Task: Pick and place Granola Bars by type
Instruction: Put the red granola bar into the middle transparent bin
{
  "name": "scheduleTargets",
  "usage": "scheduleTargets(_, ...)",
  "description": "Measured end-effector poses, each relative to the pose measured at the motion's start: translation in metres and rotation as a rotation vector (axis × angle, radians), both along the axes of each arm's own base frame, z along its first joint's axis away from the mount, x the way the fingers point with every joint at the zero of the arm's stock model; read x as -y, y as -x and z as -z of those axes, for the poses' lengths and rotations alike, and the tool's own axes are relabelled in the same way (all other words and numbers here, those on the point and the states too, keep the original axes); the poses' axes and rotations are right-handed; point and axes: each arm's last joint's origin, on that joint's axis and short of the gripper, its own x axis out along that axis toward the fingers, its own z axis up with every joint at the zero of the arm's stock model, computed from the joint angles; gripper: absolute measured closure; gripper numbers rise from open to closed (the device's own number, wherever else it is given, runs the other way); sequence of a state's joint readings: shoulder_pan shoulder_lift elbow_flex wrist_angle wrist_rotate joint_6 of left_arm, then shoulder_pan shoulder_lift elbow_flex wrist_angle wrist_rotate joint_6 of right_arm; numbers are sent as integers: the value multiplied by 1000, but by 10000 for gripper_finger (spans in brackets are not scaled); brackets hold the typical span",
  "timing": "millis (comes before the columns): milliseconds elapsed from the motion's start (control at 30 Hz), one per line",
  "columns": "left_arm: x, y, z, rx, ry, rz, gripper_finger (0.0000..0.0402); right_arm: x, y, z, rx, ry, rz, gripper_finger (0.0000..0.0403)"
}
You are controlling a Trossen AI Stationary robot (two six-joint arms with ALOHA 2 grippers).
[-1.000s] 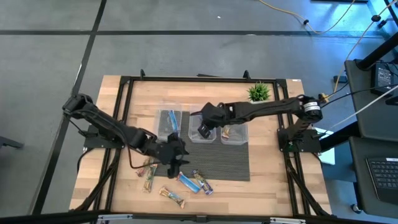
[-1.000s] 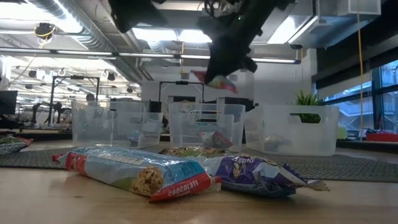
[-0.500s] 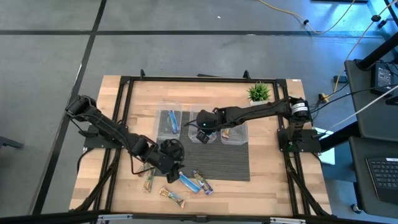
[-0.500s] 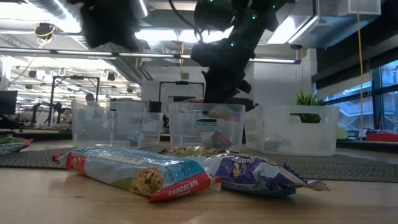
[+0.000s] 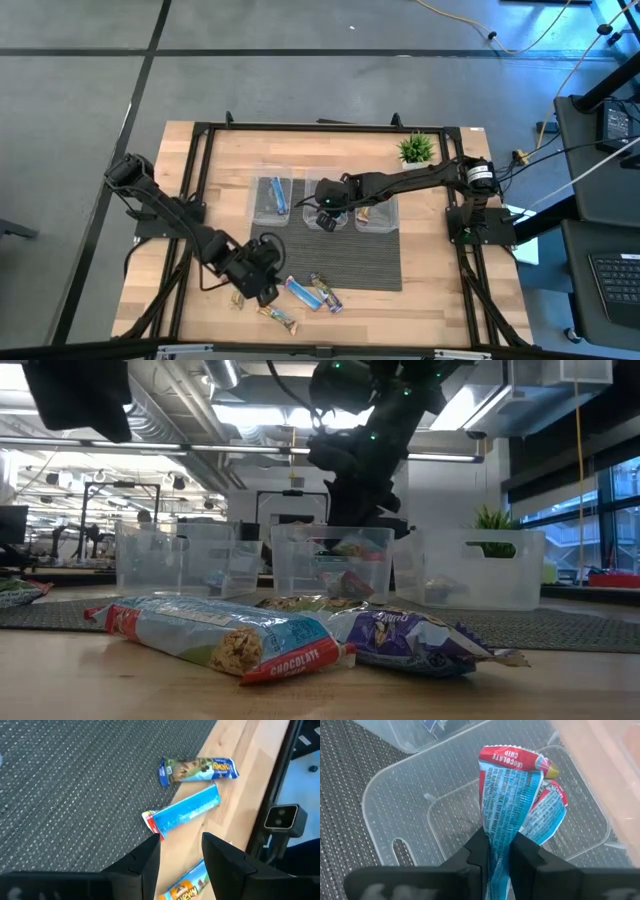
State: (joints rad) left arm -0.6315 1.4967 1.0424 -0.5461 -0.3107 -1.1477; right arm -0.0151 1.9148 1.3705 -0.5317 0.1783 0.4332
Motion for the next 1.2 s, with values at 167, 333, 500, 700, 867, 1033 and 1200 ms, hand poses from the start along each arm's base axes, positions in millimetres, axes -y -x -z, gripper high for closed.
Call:
scheduleTargets(167,2,1,0,3,0,7,263,0,0,0,6,1,3,342)
scheduleTargets(333,0,0,0,3,14,-22,264,0,-2,-1,21,4,0,332)
scheduleTargets(500,1,0,0,2,15,-20,248,0,-2,-1,24,12,-14,290)
scheduleTargets(700,-1,4,3,-51,8,-18,199,0,-2,-1,24,13,-15,245)
scheduleTargets(867,-11,21,12,-277,-13,-101,167,0,-2,-1,22,16,-20,230)
scheduleTargets(1033,-23,40,16,-488,-27,-323,160,0,-2,-1,19,16,-21,228)
scheduleTargets(1200,-26,45,17,-526,-50,-357,159,0,-2,-1,17,15,-19,228)
